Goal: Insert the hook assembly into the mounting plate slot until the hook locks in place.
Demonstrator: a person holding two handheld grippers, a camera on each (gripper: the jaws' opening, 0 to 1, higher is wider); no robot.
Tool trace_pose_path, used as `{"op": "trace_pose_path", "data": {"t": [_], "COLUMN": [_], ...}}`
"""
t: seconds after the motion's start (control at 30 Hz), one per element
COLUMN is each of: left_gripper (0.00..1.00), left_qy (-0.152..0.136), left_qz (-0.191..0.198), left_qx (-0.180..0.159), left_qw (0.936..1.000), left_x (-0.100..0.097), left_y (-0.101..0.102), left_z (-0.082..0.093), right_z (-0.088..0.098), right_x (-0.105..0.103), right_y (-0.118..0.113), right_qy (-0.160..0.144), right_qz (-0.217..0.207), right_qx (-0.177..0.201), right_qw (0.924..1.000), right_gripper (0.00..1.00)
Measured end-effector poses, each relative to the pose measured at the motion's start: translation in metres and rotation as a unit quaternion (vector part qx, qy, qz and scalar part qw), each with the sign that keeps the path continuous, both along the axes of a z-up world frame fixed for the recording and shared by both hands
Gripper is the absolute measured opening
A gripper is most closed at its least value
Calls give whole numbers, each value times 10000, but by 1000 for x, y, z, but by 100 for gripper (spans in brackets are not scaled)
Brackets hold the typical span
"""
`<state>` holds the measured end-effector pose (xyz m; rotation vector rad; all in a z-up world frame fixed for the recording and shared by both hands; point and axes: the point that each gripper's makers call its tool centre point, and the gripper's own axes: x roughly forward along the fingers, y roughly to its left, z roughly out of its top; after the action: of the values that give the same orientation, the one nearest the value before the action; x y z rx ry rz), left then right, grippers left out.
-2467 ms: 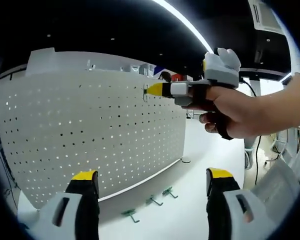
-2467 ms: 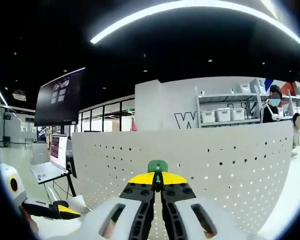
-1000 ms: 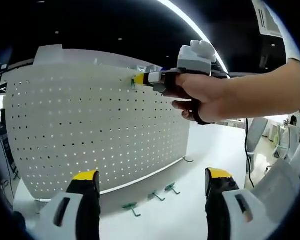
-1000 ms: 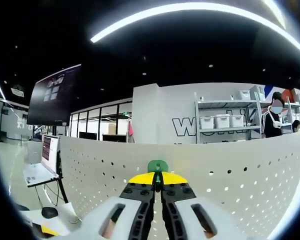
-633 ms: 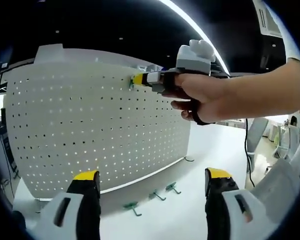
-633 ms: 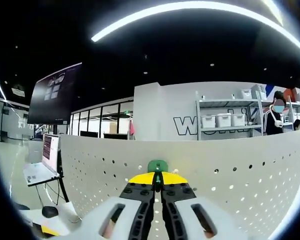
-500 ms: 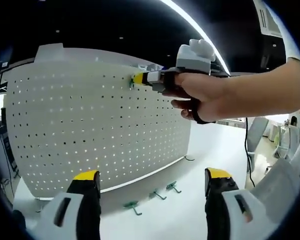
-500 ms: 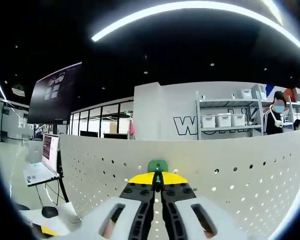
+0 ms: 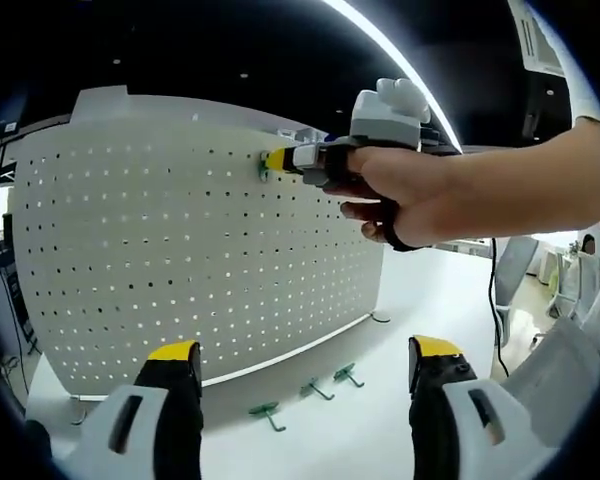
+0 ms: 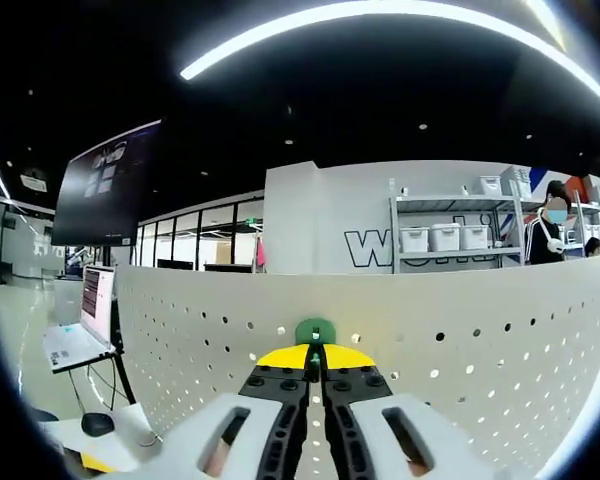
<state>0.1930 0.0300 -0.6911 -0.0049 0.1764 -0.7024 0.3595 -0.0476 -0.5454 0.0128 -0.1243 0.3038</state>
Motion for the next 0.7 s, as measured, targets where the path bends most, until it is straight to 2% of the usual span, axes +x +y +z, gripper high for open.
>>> {"op": "trace_pose_path", "data": {"t": [0.33, 0.47, 0.5, 0.7], "left_gripper": [87, 87, 87, 87], "left_qy": [21, 25, 24, 44], "left_qz": [-7, -17, -25, -9], "left_qx": [7, 5, -1, -23], "left_qw": [10000, 10000, 10000, 10000], "left_x": [-2, -2, -3, -5], "left_y": [1, 0, 0, 1], "left_z": [0, 0, 1, -1], "right_z": [-3, -4, -4, -5], "right_x": [4, 5, 5, 5], "right_y": [2, 2, 1, 1], "right_qy": [36, 43, 68, 86], "right_qz": [-479, -681, -727, -849], "right_qx": [-150, -100, 41, -57], "right_qw": [9987, 9976, 9973, 9963], "right_gripper": [1, 1, 1, 1]}}
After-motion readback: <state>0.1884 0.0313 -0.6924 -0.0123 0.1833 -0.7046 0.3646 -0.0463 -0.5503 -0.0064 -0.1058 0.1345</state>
